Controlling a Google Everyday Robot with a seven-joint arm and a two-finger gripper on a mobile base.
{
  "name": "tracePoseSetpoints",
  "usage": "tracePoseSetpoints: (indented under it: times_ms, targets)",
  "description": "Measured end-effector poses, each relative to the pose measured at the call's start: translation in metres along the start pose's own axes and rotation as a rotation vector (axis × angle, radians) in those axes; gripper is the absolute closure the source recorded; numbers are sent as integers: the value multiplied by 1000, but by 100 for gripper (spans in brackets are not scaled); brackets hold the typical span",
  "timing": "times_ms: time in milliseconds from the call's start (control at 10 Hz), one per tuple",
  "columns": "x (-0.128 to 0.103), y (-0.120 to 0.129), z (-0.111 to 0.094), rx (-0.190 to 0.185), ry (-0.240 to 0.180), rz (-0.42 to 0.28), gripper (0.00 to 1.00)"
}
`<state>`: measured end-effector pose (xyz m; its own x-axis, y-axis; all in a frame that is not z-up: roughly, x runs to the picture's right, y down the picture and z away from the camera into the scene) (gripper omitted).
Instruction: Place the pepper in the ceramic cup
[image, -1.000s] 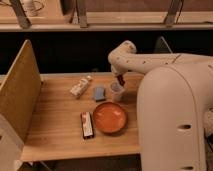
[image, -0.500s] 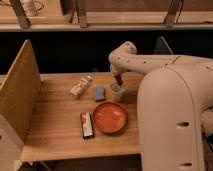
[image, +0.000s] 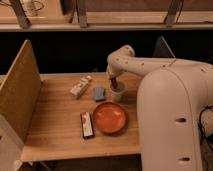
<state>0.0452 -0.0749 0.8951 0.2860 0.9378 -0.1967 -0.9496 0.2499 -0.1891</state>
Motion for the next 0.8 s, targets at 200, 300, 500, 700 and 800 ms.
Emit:
tracePoseSetpoints:
  times_ms: [200,300,500,700,800]
  targets:
    - [0,0,0,0,0,0,57]
    - [0,0,0,0,0,0,48]
    - [0,0,0,0,0,0,26]
    - [0,0,0,0,0,0,20]
    - [0,0,0,0,0,0,20]
